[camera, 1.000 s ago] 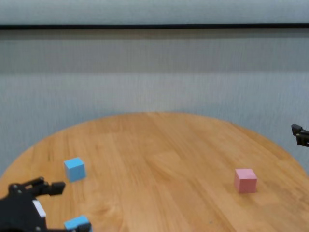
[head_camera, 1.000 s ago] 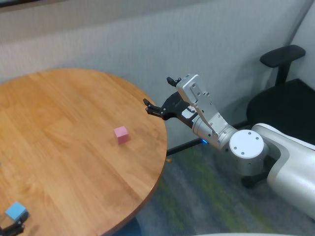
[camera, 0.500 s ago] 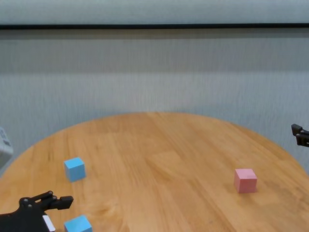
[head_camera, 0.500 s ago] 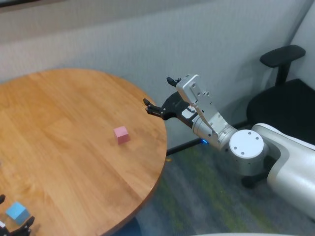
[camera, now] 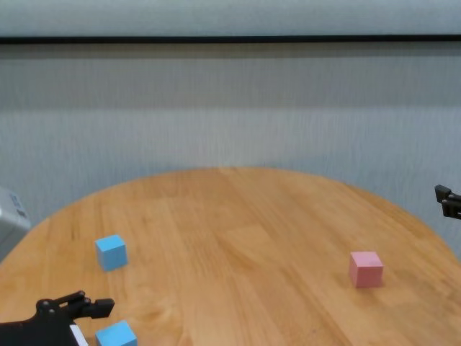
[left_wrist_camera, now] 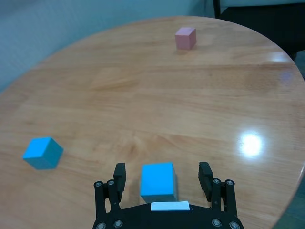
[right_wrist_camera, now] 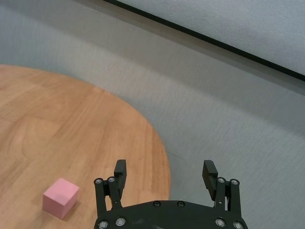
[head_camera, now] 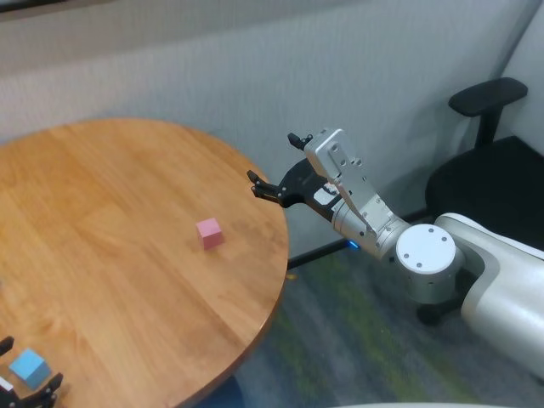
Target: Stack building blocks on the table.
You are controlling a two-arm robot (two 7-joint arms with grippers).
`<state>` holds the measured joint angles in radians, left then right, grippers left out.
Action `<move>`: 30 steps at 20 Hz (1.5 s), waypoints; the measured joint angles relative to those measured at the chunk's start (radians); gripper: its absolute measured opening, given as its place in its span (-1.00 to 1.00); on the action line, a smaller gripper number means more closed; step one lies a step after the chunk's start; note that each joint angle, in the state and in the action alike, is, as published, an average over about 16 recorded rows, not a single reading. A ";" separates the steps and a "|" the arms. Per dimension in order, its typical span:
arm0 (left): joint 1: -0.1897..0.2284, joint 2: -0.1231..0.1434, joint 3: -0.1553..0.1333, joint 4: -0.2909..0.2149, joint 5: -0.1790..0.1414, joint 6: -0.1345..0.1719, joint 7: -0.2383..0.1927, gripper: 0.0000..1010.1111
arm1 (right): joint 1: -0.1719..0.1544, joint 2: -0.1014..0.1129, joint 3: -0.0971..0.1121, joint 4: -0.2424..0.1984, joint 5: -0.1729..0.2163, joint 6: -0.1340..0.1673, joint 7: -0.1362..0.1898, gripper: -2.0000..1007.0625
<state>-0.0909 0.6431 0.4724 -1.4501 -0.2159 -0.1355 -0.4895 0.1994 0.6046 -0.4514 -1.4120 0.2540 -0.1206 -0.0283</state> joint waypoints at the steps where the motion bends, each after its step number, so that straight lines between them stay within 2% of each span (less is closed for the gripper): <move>1: -0.002 -0.003 -0.001 0.005 -0.002 0.002 -0.005 0.99 | 0.000 0.000 0.000 0.000 0.000 0.000 0.000 1.00; 13: -0.021 -0.029 -0.023 0.050 -0.018 0.014 -0.056 0.99 | 0.000 0.000 0.000 0.000 0.000 0.000 0.000 1.00; 30: -0.030 -0.053 -0.046 0.079 -0.016 0.025 -0.095 0.99 | 0.000 0.000 0.000 0.000 0.000 0.000 0.000 1.00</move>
<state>-0.1205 0.5897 0.4261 -1.3713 -0.2315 -0.1109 -0.5840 0.1994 0.6046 -0.4514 -1.4120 0.2540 -0.1206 -0.0283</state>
